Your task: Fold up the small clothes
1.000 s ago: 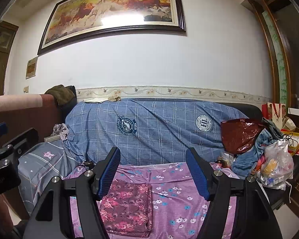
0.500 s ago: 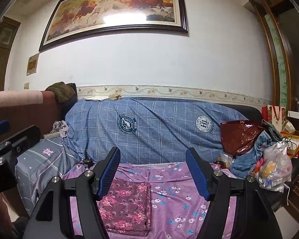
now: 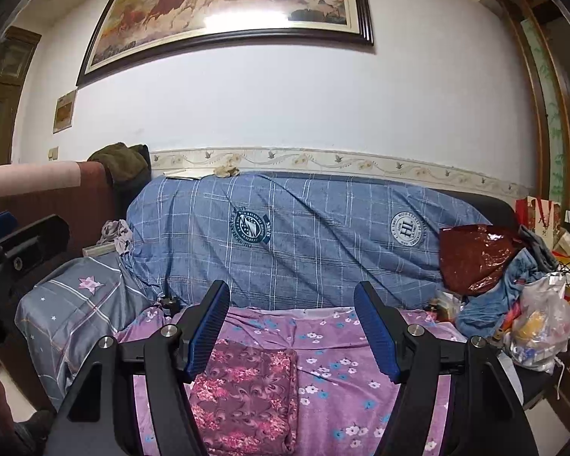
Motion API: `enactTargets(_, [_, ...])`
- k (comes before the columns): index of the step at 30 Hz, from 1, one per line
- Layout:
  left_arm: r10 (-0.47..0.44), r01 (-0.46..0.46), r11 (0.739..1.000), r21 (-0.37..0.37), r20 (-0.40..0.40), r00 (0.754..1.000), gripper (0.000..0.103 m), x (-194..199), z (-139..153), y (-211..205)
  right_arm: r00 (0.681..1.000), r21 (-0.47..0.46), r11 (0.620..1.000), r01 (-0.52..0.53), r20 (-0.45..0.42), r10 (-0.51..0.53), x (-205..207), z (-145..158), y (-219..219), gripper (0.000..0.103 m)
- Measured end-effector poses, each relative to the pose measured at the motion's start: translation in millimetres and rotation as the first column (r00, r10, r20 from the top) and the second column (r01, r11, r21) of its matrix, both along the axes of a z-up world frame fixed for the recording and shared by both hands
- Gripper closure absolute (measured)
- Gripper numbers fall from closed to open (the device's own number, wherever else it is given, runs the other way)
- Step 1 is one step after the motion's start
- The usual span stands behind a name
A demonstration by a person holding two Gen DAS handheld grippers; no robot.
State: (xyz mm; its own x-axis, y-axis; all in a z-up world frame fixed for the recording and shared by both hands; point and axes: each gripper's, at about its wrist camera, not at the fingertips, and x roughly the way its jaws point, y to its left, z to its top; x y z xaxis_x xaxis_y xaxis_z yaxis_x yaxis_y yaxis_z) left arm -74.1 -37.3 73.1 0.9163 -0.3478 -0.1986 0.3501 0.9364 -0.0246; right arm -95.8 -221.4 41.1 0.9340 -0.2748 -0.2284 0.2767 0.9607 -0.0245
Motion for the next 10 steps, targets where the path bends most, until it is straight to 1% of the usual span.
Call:
enactTargets(5, [-0.006,0.006,1.0,0.001,-0.021,1.0,0.0,24.0,-7.5,-5.2,0.999,0.0,1.0,-0.018,-0.031,0.018,33.4,-7.0,-3.3,0.033])
enactTargets(8, [-0.018,0.017,1.0,-0.02,-0.035,0.999,0.0,40.2,-13.4,-7.9,0.998,0.003,1.0,-0.024,-0.052,0.024,52.3,-13.5,-5.8,0.033])
enactTargets(10, [-0.007,0.007,1.0,-0.012,-0.035,0.999,0.0,49.6,-18.2,-11.0,0.997,0.009,1.0,-0.03,-0.065,0.03,64.0,-18.5,-7.8,0.033])
